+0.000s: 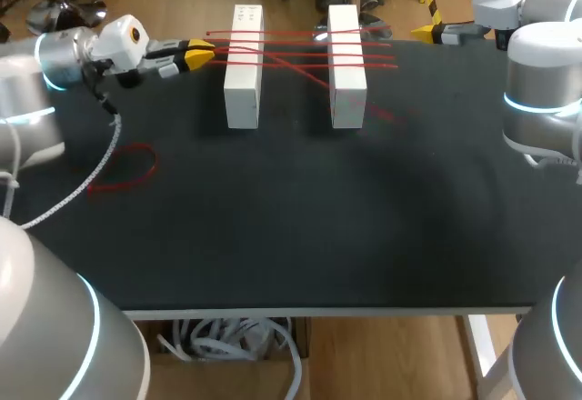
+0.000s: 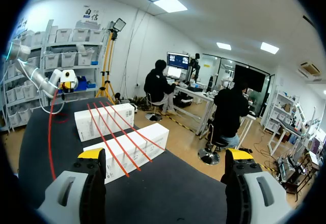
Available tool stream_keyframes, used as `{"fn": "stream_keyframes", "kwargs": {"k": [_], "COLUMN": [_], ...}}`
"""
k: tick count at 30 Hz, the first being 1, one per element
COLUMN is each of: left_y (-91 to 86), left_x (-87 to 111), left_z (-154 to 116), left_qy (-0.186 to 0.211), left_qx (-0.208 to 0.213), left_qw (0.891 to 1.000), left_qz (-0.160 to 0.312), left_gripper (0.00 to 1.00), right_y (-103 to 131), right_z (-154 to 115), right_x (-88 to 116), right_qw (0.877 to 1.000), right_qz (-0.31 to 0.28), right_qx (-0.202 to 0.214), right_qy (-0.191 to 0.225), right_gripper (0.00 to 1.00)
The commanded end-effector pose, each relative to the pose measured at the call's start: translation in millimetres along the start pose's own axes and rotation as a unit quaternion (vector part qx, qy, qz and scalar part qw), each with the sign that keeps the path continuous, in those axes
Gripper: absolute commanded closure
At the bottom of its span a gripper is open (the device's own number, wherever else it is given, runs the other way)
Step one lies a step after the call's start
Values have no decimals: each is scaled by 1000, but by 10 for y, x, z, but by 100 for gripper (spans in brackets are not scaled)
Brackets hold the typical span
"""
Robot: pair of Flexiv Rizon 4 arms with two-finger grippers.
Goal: Grab the tape and strap the tape.
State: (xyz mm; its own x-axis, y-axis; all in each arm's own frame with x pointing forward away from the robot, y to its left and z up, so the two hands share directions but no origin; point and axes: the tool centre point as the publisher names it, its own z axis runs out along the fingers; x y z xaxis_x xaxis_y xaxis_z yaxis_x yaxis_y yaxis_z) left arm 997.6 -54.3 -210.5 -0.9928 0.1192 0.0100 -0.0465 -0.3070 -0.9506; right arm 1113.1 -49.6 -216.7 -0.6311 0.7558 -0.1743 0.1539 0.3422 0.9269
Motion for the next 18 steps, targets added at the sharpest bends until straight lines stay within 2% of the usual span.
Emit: {"fn": "stream_keyframes", "kwargs": {"k": [1, 5, 18], "left_y": [65, 31, -73], "left_x": [-15, 29, 221], "left_z": [23, 44, -27], "left_qy": [-2, -14, -27], "left_qx": [45, 66, 72], "left_qw": [999, 998, 997], "left_qz": [3, 10, 8], "left_gripper": [100, 100, 100], "right_y": [3, 3, 3], "right_z": [2, 2, 2], "right_x": [-4, -4, -4], "right_qw": [1000, 1000, 1000], "right_qz": [0, 0, 0], "right_qx": [1, 1, 1], "right_qy": [0, 0, 0], "right_gripper": [0, 0, 0]}}
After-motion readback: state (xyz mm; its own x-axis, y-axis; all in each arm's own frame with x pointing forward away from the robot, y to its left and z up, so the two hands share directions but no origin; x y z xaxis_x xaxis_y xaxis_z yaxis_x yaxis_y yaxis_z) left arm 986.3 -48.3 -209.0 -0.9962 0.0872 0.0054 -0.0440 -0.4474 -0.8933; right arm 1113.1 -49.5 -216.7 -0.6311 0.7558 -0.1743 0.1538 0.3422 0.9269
